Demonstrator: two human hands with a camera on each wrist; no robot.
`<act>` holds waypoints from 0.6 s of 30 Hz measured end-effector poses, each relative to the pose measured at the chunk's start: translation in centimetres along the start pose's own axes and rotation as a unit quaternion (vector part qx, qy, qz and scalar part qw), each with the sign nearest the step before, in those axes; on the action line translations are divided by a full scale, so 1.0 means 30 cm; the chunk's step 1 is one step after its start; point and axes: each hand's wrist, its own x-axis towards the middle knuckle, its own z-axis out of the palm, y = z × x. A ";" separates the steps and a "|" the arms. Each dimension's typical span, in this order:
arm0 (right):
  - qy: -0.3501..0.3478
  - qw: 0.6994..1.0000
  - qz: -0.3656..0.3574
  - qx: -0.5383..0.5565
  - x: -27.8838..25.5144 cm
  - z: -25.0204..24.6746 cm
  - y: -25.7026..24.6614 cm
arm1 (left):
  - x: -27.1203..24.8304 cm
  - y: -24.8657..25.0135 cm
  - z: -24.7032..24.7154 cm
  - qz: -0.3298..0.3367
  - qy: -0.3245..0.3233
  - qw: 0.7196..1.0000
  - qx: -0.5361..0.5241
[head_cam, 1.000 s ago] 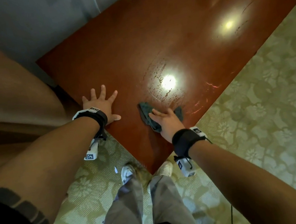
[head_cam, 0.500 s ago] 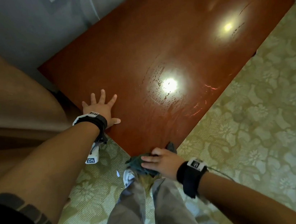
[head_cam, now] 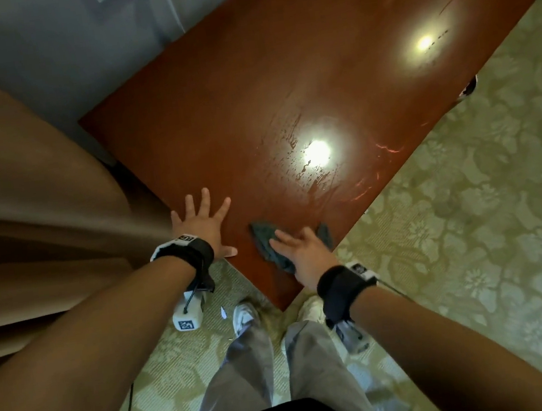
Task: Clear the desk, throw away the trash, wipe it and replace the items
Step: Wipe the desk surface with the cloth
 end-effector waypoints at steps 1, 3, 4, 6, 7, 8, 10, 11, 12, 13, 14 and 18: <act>-0.011 1.000 -0.025 0.004 -0.038 0.025 -0.029 | -0.001 0.003 0.001 -0.002 0.001 1.000 -0.002; -0.039 0.996 -0.075 0.002 -0.113 0.069 -0.087 | -0.002 0.011 -0.008 -0.007 0.001 1.000 -0.005; -0.039 0.994 -0.098 -0.003 -0.145 0.095 -0.105 | -0.003 0.017 -0.016 -0.011 0.001 1.000 -0.008; -0.034 0.992 -0.122 -0.020 -0.183 0.140 -0.125 | -0.003 0.028 -0.028 -0.020 -0.004 1.000 -0.014; -0.027 0.991 -0.131 -0.017 -0.194 0.138 -0.127 | -0.001 0.032 -0.033 -0.022 -0.007 1.000 -0.016; -0.023 0.990 -0.135 -0.020 -0.195 0.128 -0.125 | 0.000 0.035 -0.038 -0.023 -0.009 1.000 -0.016; -0.062 0.986 -0.148 -0.051 -0.176 0.112 -0.098 | 0.003 0.036 -0.046 -0.025 -0.013 0.999 -0.016; -0.078 0.980 -0.169 -0.064 -0.160 0.093 -0.079 | 0.005 0.036 -0.047 -0.026 -0.015 0.999 -0.018; -0.082 0.978 -0.182 -0.056 -0.143 0.073 -0.051 | 0.006 0.037 -0.046 -0.027 -0.016 0.999 -0.020; -0.064 0.980 -0.183 -0.043 -0.122 0.051 -0.020 | 0.008 0.037 -0.045 -0.028 -0.014 0.999 -0.020; -0.042 0.984 -0.171 -0.033 -0.100 0.025 0.015 | 0.010 0.037 -0.043 -0.028 -0.011 0.999 -0.018; 0.009 1.000 0.010 0.024 0.014 -0.108 0.175 | 0.014 0.036 -0.038 -0.029 -0.011 0.999 -0.017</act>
